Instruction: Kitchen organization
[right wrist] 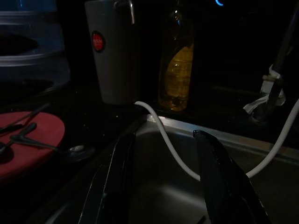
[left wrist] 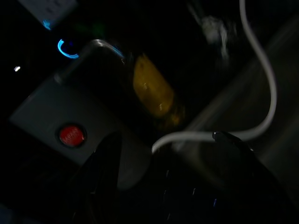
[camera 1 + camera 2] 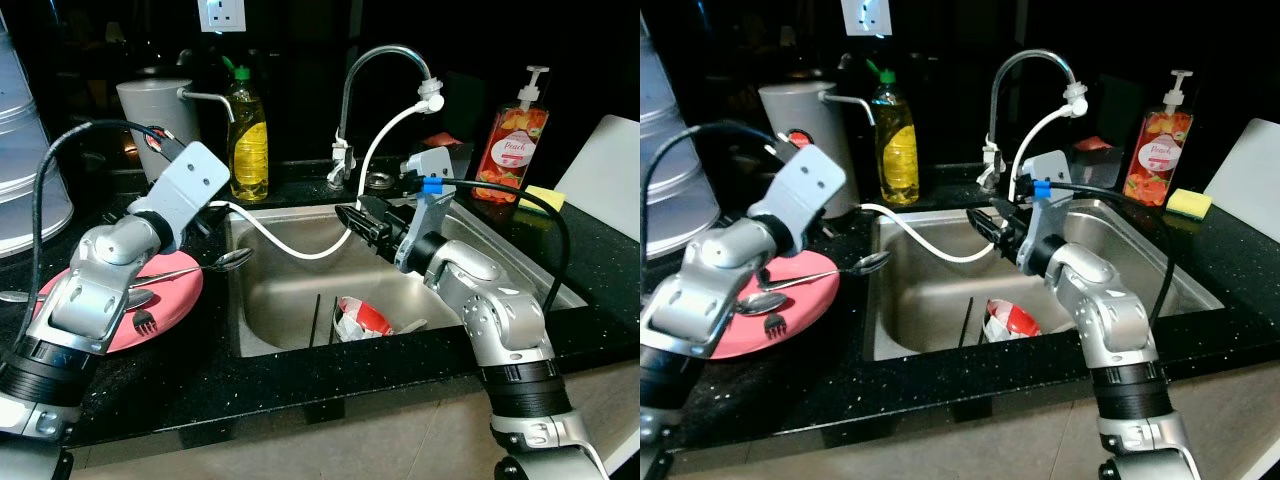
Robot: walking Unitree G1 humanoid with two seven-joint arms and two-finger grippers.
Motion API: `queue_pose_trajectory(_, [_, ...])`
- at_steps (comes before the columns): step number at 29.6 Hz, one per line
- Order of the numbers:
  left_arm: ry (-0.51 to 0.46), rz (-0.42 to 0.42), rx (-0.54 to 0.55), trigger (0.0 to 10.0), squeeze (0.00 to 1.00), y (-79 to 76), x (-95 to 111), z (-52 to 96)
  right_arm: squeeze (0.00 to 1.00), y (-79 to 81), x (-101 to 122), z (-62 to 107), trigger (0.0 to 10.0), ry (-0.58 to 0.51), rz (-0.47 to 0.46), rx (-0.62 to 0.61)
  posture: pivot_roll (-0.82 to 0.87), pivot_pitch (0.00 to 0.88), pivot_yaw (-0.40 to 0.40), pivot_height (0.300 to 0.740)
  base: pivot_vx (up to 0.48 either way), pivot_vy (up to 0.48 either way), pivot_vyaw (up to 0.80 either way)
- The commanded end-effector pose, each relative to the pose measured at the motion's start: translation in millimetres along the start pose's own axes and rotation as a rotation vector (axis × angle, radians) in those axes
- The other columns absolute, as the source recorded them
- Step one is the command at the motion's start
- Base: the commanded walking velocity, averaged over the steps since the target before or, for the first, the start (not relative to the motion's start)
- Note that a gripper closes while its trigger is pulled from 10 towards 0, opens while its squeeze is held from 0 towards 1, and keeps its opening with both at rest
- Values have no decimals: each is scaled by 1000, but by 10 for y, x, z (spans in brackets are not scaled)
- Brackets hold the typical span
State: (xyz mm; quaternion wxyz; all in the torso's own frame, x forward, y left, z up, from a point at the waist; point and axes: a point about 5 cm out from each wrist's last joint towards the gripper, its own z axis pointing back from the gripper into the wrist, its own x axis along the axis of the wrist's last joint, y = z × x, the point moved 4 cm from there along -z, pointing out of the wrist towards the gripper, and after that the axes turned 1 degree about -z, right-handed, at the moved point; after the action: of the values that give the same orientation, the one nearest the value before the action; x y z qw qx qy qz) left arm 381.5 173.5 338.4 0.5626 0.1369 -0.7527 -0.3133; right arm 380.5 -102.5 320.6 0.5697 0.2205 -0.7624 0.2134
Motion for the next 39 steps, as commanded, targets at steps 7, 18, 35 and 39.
queue_pose_trajectory(7, [-214, 117, 107, 10000, 0, 213, 513, 48, 0, 5, 38, 1, 10000, -27, -26, -15, -17, 56, -20, 740, 0, 0, 0])
queue_pose_trajectory(18, [-271, -93, 144, 10000, 0, 584, 833, 73, 0, -3, 37, 10, 10000, -27, -26, -24, -16, 53, -17, 740, 0, 0, 0])
queue_pose_trajectory(35, [-160, 23, -67, 10000, 0, 94, 475, -8, 0, 7, 30, 16, 10000, -24, -27, -21, -18, 47, -19, 740, 0, 0, 0])
queue_pose_trajectory(39, [-143, 134, -112, 10000, 0, -58, 396, -8, 0, 9, 21, 15, 10000, -22, -28, -20, -18, 46, -19, 740, 0, 0, 0])
